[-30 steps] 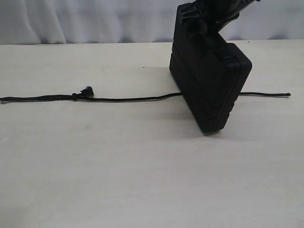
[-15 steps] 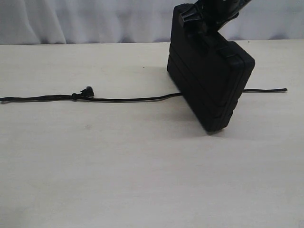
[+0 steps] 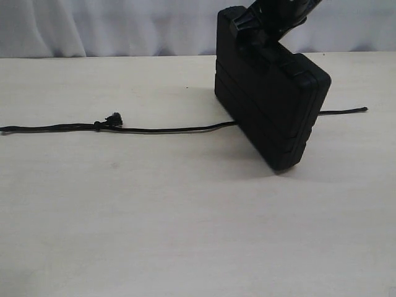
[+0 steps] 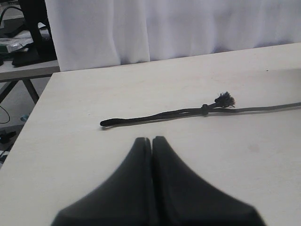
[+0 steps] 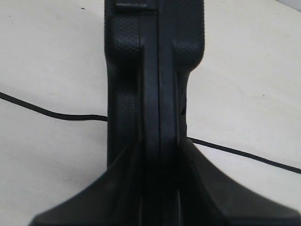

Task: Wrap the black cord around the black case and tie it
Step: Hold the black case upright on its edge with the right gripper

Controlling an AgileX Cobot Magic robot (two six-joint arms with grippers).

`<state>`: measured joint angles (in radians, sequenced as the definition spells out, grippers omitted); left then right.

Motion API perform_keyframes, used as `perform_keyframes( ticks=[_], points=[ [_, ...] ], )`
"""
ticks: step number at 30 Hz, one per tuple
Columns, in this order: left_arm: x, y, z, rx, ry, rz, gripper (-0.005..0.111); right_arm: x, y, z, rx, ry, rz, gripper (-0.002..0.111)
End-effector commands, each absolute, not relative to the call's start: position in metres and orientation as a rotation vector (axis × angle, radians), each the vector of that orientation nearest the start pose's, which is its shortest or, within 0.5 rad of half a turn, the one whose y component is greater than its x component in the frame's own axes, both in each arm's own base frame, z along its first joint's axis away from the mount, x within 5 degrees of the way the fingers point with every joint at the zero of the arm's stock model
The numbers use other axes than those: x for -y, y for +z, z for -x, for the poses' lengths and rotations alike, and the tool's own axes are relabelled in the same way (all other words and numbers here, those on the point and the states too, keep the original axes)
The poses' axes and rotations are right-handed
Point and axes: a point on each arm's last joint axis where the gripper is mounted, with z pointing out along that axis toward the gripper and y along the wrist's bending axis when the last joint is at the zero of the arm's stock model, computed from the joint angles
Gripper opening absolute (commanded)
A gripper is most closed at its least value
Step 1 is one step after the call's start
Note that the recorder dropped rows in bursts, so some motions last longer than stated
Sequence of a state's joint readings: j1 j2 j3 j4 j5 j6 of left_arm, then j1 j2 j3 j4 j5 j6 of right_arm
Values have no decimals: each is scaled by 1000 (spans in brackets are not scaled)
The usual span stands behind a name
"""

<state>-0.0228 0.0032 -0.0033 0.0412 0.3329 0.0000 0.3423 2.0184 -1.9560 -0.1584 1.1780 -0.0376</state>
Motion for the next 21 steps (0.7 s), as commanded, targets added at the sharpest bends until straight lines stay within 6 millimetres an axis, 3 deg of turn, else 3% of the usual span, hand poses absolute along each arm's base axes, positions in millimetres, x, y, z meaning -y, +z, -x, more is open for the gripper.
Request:
perform_keyframes(
  ticks=[1, 5, 13, 21],
  points=[
    [0, 184, -54, -1806, 25, -42, 0, -135, 274, -426, -2767, -147, 577, 17],
    [0, 184, -54, -1806, 25, -42, 0, -135, 274, -426, -2767, -147, 577, 25],
    [0, 184, -54, -1806, 25, -42, 0, -137, 254, -432, -2809, -157, 590, 25],
    [0, 184, -54, -1806, 25, -42, 0, -135, 255, -433, -2803, -185, 585, 25]
  ],
)
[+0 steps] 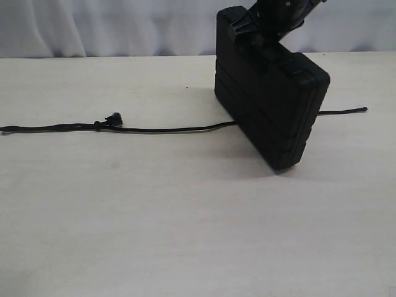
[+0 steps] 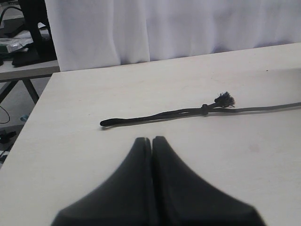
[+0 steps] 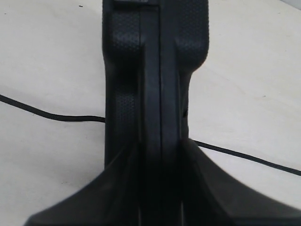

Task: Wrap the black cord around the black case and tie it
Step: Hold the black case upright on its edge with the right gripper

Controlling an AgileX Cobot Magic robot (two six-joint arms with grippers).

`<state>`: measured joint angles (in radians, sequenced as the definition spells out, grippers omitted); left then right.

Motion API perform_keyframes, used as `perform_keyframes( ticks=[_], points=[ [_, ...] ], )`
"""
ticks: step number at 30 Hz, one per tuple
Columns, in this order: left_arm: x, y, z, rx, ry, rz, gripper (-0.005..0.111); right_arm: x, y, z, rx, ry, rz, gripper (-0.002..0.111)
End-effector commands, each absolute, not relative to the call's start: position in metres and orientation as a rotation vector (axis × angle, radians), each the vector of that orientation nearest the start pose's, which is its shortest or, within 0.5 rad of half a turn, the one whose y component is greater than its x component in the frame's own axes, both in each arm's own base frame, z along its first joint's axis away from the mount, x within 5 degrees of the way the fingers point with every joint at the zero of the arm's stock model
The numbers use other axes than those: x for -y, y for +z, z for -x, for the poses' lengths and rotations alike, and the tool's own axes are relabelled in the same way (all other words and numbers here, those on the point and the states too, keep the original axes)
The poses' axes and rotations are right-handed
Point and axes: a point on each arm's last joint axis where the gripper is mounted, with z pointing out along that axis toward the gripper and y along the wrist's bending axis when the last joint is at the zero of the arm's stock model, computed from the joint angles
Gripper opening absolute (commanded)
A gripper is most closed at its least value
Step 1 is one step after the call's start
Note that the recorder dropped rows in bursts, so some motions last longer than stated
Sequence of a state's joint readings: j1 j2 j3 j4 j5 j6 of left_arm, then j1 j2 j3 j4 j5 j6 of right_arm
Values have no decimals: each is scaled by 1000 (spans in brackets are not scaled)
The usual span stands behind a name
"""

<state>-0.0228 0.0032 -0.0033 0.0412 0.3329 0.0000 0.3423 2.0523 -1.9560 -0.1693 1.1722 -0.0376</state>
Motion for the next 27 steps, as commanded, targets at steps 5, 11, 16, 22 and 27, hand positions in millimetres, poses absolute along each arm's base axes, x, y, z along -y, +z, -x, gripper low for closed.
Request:
perform_keyframes(
  ticks=[5, 11, 16, 22, 27],
  points=[
    [0, 184, -54, -1806, 25, -42, 0, -135, 256, -433, -2801, -185, 587, 19],
    [0, 184, -54, -1806, 25, -42, 0, -135, 256, -433, -2799, -187, 597, 4],
    [0, 184, -54, -1806, 25, -42, 0, -135, 256, -433, -2799, -187, 597, 4],
    [0, 184, -54, -1806, 25, -42, 0, -135, 256, -433, -2798, -188, 606, 4],
    [0, 184, -54, -1806, 25, -42, 0, -135, 256, -433, -2798, -188, 606, 4]
  ],
)
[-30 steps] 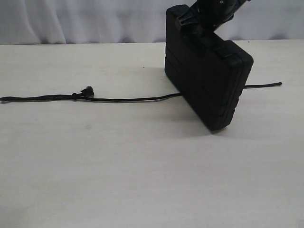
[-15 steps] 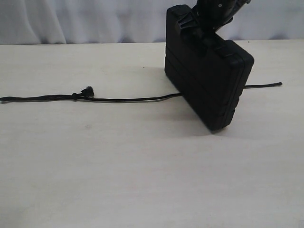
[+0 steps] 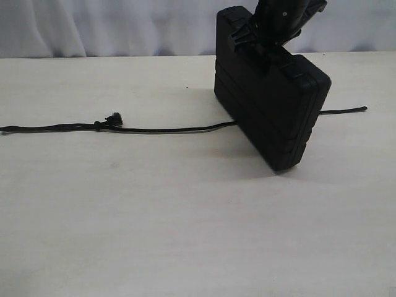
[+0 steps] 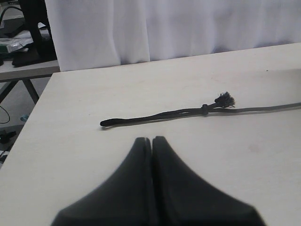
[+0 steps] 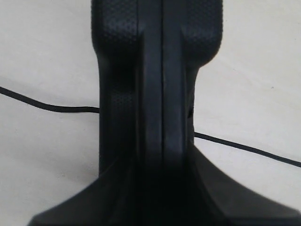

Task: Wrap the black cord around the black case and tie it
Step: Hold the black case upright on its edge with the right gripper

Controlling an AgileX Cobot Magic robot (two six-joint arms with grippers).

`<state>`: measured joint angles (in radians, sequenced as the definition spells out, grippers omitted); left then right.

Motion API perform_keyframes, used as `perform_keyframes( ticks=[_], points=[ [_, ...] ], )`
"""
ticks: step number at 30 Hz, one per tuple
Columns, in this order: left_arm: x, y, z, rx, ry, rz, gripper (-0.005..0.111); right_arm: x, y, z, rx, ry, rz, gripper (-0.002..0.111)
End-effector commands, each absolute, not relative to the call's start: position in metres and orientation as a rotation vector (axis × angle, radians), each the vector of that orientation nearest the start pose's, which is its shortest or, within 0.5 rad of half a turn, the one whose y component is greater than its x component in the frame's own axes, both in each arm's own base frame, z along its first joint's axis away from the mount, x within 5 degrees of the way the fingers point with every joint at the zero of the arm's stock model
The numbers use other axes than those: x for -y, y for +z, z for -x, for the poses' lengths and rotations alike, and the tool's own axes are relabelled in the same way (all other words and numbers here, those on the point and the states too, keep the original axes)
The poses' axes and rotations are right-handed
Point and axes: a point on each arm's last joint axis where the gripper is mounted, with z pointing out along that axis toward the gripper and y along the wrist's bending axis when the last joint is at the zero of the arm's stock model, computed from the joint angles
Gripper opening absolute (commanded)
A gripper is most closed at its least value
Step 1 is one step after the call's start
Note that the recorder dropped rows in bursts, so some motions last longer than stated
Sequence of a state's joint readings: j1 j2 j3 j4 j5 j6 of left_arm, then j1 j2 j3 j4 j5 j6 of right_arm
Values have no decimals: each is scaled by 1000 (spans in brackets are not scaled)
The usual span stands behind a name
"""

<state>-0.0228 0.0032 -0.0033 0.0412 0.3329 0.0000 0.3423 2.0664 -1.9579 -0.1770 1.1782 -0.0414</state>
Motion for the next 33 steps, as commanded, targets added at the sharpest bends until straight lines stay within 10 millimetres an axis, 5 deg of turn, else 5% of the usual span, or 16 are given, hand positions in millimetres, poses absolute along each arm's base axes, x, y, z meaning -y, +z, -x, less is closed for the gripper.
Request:
perform_keyframes(
  ticks=[1, 7, 13, 23, 33],
  points=[
    [0, 184, -54, -1806, 25, -42, 0, -135, 256, -433, -2798, -188, 606, 4],
    [0, 184, -54, -1806, 25, -42, 0, -135, 256, -433, -2796, -187, 605, 7],
    [0, 184, -54, -1806, 25, -42, 0, -140, 272, -437, -2750, -127, 579, 29],
    [0, 184, -54, -1806, 25, -42, 0, -131, 286, -436, -2708, -213, 558, 29],
    [0, 184, -54, -1806, 25, -42, 0, -125, 297, -435, -2704, -75, 525, 29]
  ],
)
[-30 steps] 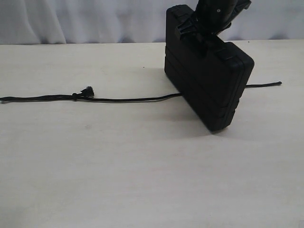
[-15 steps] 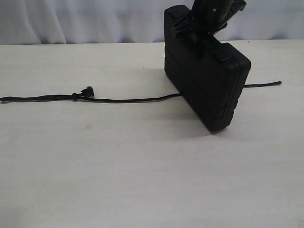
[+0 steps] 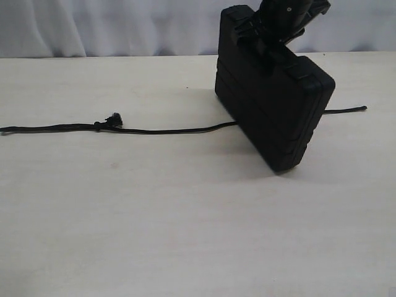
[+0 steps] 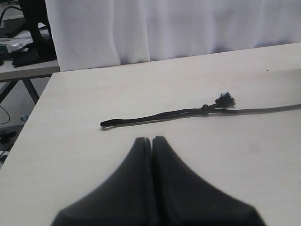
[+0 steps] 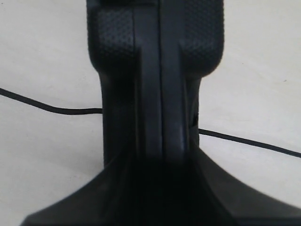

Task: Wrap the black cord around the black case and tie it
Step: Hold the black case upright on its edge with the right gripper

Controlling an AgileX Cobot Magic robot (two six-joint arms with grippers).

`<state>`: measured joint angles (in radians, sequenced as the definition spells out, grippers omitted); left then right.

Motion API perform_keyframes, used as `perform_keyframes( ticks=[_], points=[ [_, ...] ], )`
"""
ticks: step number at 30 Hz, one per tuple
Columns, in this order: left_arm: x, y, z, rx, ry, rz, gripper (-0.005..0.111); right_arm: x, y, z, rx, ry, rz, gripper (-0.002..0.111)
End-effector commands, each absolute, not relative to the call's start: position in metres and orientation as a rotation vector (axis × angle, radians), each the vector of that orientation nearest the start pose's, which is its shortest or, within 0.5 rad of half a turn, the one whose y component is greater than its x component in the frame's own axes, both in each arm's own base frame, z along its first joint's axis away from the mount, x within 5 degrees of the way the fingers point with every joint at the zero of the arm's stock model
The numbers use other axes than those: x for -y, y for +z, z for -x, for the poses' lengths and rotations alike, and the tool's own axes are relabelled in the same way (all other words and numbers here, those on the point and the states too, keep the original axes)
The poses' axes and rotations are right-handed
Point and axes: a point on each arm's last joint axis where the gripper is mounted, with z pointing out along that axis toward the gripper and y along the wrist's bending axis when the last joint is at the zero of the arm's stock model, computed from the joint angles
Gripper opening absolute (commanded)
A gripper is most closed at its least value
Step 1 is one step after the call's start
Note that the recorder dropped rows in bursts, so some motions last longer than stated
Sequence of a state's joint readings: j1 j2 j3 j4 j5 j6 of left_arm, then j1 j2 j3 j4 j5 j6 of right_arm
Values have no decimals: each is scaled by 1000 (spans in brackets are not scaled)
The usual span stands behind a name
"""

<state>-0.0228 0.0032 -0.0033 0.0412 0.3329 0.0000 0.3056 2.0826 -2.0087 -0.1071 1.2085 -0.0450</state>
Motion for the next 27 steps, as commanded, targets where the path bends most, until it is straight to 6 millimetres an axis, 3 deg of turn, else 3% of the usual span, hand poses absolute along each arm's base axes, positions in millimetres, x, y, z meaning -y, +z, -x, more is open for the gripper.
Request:
perform_keyframes(
  ticks=[1, 6, 10, 15, 20, 27],
  points=[
    [0, 184, -54, -1806, 25, -42, 0, -126, 298, -435, -2701, -65, 536, 29],
    [0, 184, -54, -1806, 25, -42, 0, -128, 298, -434, -2702, -29, 551, 32],
    [0, 184, -54, -1806, 25, -42, 0, -128, 298, -434, -2702, -34, 548, 51],
    [0, 184, -54, -1806, 25, -42, 0, -125, 298, -435, -2705, -41, 526, 51],
    [0, 184, -54, -1806, 25, -42, 0, -106, 302, -438, -2716, -25, 431, 51],
    [0, 184, -54, -1806, 25, -42, 0, -111, 304, -436, -2700, 79, 523, 51]
  ],
)
